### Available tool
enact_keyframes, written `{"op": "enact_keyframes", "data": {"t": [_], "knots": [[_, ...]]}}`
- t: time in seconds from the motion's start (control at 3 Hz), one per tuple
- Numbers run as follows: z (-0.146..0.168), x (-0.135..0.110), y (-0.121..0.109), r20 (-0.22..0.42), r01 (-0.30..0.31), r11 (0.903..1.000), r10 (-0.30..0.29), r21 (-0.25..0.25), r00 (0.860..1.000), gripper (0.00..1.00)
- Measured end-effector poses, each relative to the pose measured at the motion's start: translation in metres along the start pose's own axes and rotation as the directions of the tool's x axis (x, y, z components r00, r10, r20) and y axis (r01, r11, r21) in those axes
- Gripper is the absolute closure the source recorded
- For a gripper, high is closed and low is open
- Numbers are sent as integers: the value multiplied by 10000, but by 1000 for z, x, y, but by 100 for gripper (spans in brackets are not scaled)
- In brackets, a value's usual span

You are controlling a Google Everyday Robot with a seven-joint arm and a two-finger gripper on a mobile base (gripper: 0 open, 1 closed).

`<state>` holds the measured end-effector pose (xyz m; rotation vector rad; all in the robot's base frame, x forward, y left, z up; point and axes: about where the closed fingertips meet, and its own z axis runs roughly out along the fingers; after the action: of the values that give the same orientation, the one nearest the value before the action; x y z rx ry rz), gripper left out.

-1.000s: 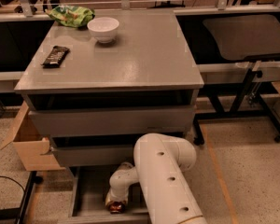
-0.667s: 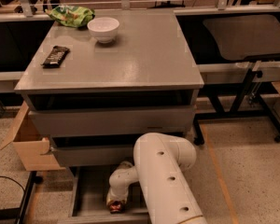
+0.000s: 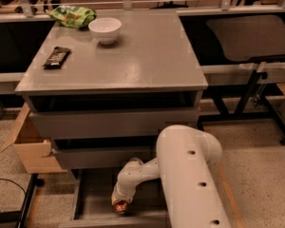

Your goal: Pick coke can from bottom drawer and place on counter

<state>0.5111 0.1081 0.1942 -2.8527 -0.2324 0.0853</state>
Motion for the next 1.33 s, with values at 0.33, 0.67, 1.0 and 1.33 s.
{"op": "enact_keyframes", "data": {"t": [0.33,0.67,1.0,1.33], "knots": [[-37,-5,2,-25,608,9958,-608,689,9981,100],[-37,-6,2,-21,595,9959,-595,687,9982,100],[-64,-9,2,-481,742,9942,-705,782,9963,100],[-109,-16,4,-1186,842,9943,-759,661,9900,100]]}}
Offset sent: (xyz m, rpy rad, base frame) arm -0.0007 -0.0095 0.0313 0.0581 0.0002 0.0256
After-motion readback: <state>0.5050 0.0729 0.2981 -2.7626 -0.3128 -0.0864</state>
